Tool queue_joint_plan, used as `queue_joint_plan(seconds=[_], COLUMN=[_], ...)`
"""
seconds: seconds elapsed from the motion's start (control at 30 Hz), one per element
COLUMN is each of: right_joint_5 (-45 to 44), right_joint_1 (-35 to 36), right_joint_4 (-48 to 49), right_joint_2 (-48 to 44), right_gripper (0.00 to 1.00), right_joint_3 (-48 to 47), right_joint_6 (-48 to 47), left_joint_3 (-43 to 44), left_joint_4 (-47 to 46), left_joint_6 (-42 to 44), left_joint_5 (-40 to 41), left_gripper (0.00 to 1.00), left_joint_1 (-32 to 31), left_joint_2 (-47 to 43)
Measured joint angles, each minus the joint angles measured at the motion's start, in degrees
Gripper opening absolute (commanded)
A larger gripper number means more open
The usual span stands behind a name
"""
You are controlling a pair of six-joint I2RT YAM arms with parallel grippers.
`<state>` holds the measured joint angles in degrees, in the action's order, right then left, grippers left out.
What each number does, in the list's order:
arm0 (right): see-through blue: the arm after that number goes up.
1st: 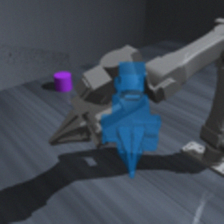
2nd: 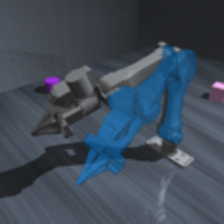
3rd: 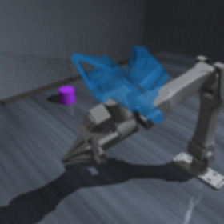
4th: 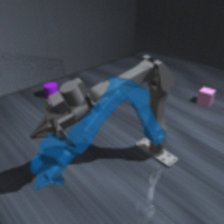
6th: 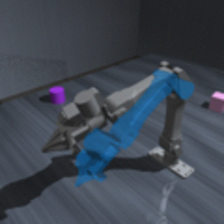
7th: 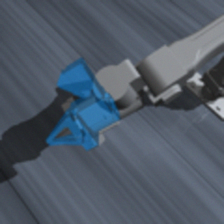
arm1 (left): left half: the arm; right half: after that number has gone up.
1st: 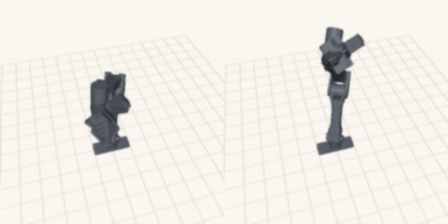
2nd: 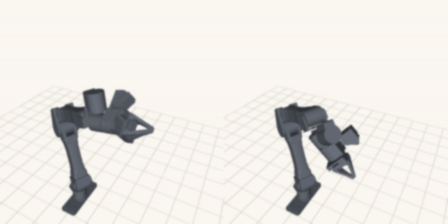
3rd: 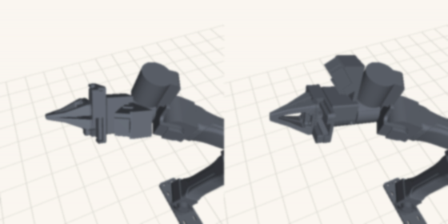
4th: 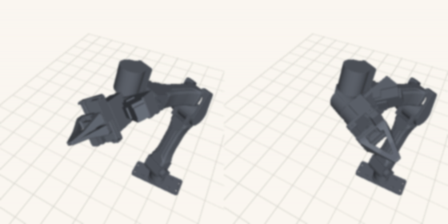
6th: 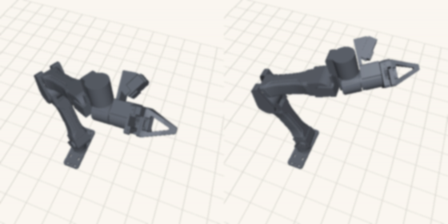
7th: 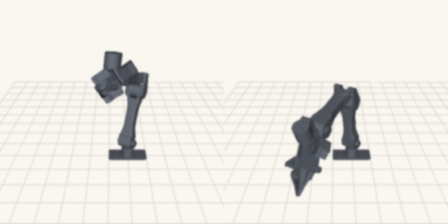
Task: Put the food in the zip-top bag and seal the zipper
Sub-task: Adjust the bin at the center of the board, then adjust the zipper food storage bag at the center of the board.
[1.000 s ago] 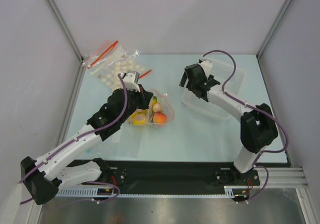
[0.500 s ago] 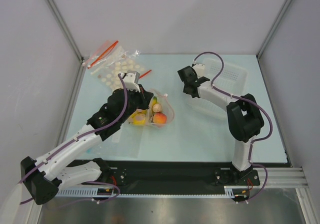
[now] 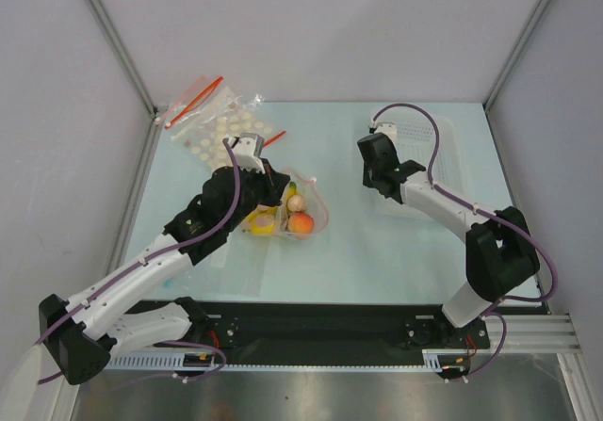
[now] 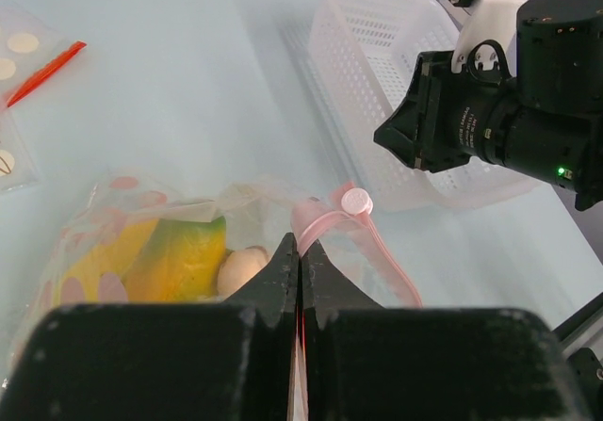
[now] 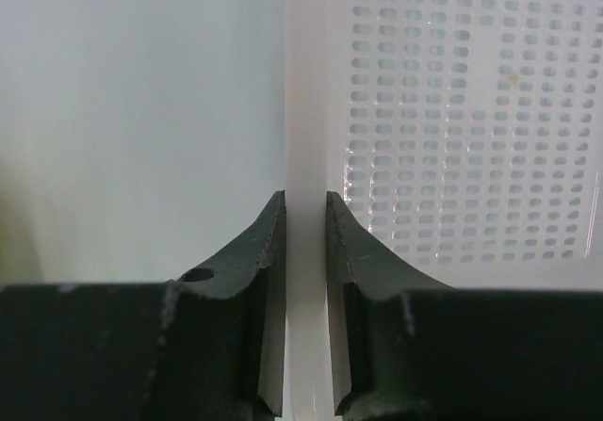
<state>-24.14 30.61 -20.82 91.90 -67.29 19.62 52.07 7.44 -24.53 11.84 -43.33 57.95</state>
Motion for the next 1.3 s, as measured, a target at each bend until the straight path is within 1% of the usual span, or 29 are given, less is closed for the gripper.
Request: queue_joint_plan(seconds=[0.17,0.2,0.27,0.3,0.33,0.4,0.5,0.57,0.6,0.67,0.8,0.9,1.0,1.07,1.17,1.3], right_joint_5=[-1.57,-1.64,-0.92,-0.37,0.11,0.76,1.20,1.40,1.88,3.39,9.20,13.99,17.92,21.73,26.84,28.00], right_joint_1=[-0.59,-1.01,-2.54,-3.65,-4.59,-5.86,-4.22,-1.40,0.20,3.23,9.03,9.88,9.73,9.66,10.05,11.30], right_joint_4=[-0.09,-0.28,-0.31,-0.24,-0.09,0.74,2.10,2.60,3.45,6.16,11.52,14.67,16.22,16.94,17.73,16.46], right_joint_2=[0.55,0.76,1.01,1.01,0.98,0.59,-2.19,-4.68,-6.05,-9.27,-17.16,-22.21,-25.88,-27.34,-27.80,-25.75], right_gripper=[0.01,0.11,0.42,0.67,0.75,0.81,0.81,0.77,0.74,0.71,0.63,0.58,0.57,0.59,0.59,0.57], right_joint_3=[-0.28,-0.57,-0.98,-1.03,-1.01,-0.59,1.90,2.89,3.37,5.09,9.64,12.09,13.62,13.99,13.99,13.14], right_joint_6=[-1.73,-1.90,-1.95,-1.75,-1.70,-2.73,-3.96,-5.07,-5.81,-7.48,-10.69,-11.58,-11.54,-11.19,-10.27,-8.59], left_joint_3=[0.00,0.00,0.00,0.00,0.00,0.00,0.00,0.00,0.00,0.00,0.00,0.00,0.00,0.00,0.00,0.00], left_joint_4=[-0.02,-0.02,0.00,-0.02,-0.02,-0.02,-0.02,-0.02,-0.02,-0.02,-0.02,-0.02,-0.02,-0.02,0.00,0.00], left_joint_6=[0.00,0.00,0.00,0.00,0.00,0.00,0.00,0.02,0.02,0.02,0.04,0.07,0.07,0.07,0.09,0.13], left_joint_5=[-0.04,-0.04,-0.04,-0.04,-0.07,-0.20,-0.44,-0.48,-0.50,-0.52,-0.55,-0.55,-0.52,-0.52,-0.50,-0.37], left_gripper=[0.01,0.01,0.01,0.01,0.01,0.01,0.01,0.01,0.01,0.01,0.01,0.01,0.01,0.01,0.01,0.01], left_joint_1=[0.00,0.00,0.00,0.02,0.02,0.00,0.02,0.00,0.00,0.00,0.00,0.02,0.00,0.00,0.02,0.00], left_joint_2=[0.00,0.00,0.00,0.00,0.00,0.00,0.00,0.00,0.00,0.00,0.00,0.00,0.00,0.02,0.02,0.00])
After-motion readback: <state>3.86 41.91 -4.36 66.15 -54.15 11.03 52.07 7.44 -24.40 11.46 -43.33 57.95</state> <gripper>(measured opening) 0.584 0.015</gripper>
